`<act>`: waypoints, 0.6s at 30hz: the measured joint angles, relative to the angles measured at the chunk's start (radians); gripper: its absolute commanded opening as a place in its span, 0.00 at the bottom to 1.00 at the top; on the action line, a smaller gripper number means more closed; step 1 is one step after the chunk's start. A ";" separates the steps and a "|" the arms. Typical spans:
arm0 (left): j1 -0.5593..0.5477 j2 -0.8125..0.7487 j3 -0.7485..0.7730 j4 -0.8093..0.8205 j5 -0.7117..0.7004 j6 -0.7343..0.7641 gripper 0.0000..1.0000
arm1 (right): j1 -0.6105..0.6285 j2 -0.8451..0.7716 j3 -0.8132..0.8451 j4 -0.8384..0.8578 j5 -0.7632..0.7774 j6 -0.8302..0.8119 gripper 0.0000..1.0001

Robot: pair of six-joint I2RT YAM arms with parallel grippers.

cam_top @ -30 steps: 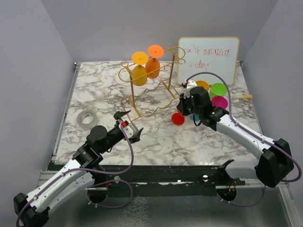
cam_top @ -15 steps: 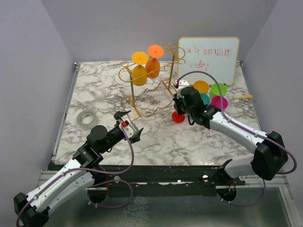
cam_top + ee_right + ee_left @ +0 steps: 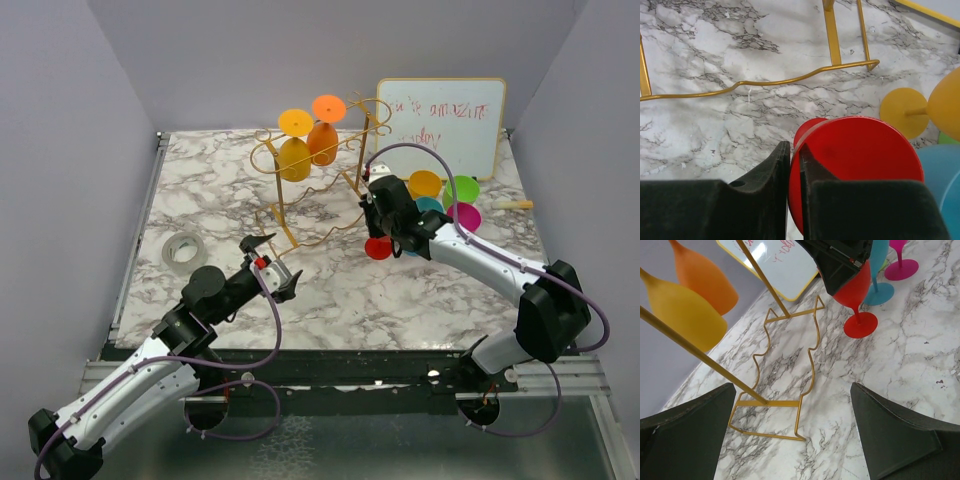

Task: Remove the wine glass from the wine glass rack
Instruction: Place the wine glass at the center of the board.

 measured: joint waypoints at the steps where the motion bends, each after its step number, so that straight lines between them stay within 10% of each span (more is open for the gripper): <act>1: 0.000 0.000 0.000 0.000 0.000 0.000 0.99 | 0.000 0.000 0.001 -0.003 0.000 0.003 0.18; 18: 0.003 -0.017 0.000 0.008 -0.007 0.000 0.99 | 0.000 0.002 0.050 -0.089 0.009 -0.008 0.24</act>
